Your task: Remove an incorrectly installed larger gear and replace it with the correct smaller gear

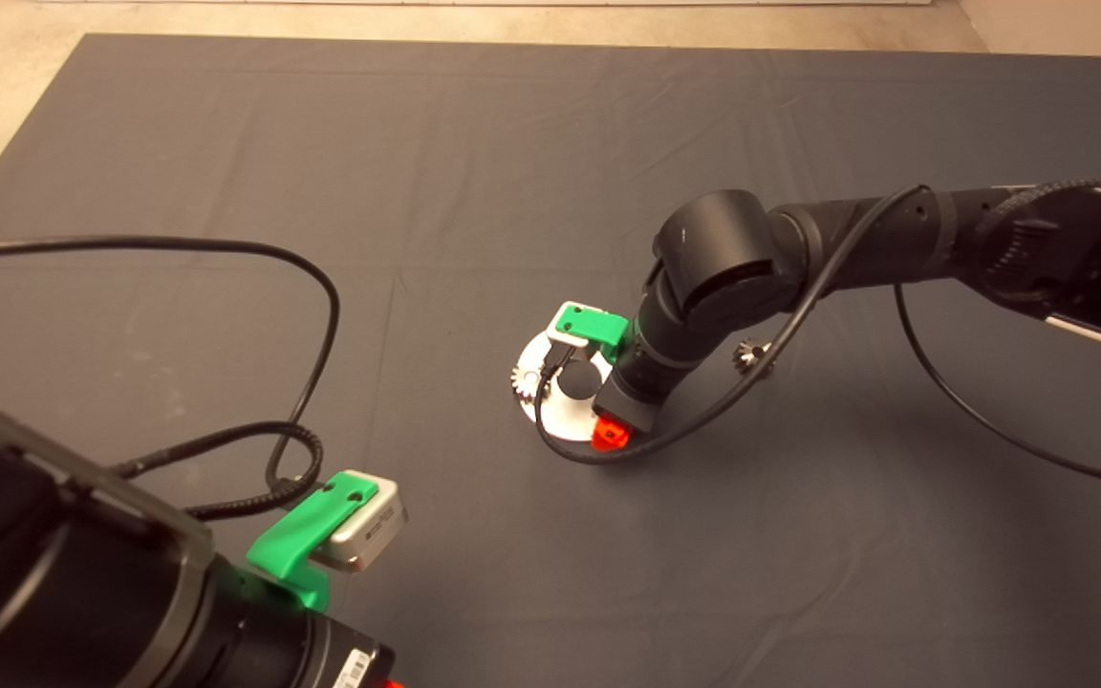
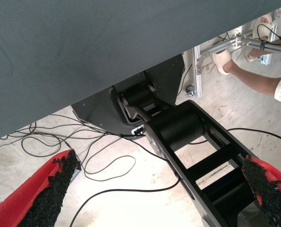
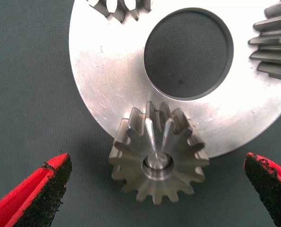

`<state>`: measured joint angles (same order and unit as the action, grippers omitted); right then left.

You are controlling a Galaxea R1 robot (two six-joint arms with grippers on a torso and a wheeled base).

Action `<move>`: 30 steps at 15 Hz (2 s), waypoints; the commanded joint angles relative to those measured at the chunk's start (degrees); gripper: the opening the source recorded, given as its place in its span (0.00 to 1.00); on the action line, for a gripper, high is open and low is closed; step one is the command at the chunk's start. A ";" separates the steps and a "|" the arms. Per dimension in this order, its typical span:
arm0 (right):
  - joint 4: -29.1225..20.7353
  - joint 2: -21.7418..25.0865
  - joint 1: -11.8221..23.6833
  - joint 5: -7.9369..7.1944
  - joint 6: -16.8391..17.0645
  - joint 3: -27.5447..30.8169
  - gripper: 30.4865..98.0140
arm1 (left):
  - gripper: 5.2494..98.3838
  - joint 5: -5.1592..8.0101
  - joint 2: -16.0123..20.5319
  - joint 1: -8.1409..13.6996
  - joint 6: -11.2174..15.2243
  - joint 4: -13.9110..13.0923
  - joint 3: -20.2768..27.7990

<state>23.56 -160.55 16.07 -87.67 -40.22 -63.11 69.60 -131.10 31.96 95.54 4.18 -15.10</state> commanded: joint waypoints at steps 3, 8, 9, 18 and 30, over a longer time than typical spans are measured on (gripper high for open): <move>3.59 -2.71 -0.25 -7.33 0.49 -3.76 0.98 | 0.92 0.10 -0.09 0.65 0.35 -0.31 0.79; 3.59 -2.98 -0.16 -7.33 0.49 -3.67 0.97 | 0.92 0.10 0.00 0.57 0.35 -0.31 0.79; 3.51 -2.94 -0.16 -7.33 0.49 -3.49 0.96 | 0.92 0.10 0.00 0.61 0.35 -0.31 0.79; 3.24 -2.10 -0.25 -7.33 0.40 -2.88 0.76 | 0.92 0.10 0.09 0.59 0.35 -0.31 0.88; 3.15 0.10 -0.25 -7.33 0.40 -1.07 0.65 | 0.92 0.10 0.18 0.56 0.35 -0.32 0.88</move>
<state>25.11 -161.14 15.09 -87.46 -40.07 -66.02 69.62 -131.09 31.96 95.54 4.18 -15.10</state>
